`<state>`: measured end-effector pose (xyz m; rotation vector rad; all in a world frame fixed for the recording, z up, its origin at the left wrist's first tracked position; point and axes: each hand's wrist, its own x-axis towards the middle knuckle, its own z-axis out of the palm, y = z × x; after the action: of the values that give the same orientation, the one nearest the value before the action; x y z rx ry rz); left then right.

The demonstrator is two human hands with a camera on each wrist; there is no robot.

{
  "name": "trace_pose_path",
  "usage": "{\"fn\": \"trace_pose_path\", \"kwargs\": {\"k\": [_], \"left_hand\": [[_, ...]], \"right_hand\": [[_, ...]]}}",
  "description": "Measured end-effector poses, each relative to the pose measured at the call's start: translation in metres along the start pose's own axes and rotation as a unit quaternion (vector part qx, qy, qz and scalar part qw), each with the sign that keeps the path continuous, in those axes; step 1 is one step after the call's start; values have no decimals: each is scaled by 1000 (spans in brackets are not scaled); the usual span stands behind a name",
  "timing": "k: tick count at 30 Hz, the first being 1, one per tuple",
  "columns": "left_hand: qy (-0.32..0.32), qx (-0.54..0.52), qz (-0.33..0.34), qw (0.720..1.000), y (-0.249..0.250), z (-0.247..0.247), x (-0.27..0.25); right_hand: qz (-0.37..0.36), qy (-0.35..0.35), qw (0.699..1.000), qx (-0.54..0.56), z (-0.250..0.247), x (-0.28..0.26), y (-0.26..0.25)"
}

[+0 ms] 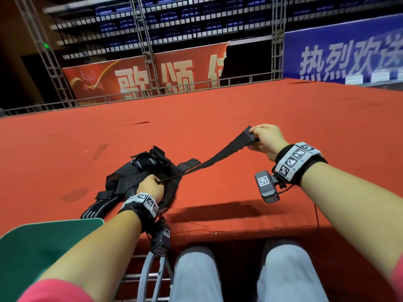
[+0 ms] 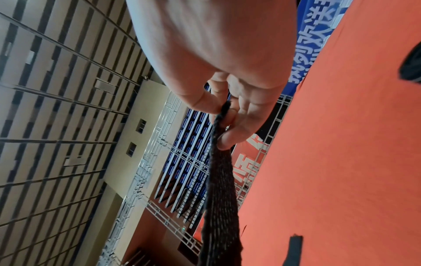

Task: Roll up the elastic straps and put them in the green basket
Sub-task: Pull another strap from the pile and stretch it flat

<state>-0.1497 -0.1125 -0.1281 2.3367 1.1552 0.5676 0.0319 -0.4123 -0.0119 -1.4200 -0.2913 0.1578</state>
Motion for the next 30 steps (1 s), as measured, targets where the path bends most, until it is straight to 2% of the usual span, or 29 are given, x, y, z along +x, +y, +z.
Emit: {"fn": "trace_pose_path", "kwargs": {"k": [6,11,20,23,26,30], "left_hand": [[-14,-115,-43,992,-17,10,-13],[-29,-266,-53,962,-12,13,-21],[-89,-352,-87,928,-8,36,-18],[-64,-313,-94,943,-17,50,-12],[-57,-221,-53,972,-23,62,-12],[-57,-154,-31,986,-25,74,-16]], "right_hand": [[26,16,999,-16,-28,-13,27],[46,2,998,-44,-37,-9,47],[78,-12,986,-146,-55,12,96],[90,-2,979,-181,-64,17,117],[102,2,971,-218,-75,22,138],[113,4,959,-260,-90,25,161]]}}
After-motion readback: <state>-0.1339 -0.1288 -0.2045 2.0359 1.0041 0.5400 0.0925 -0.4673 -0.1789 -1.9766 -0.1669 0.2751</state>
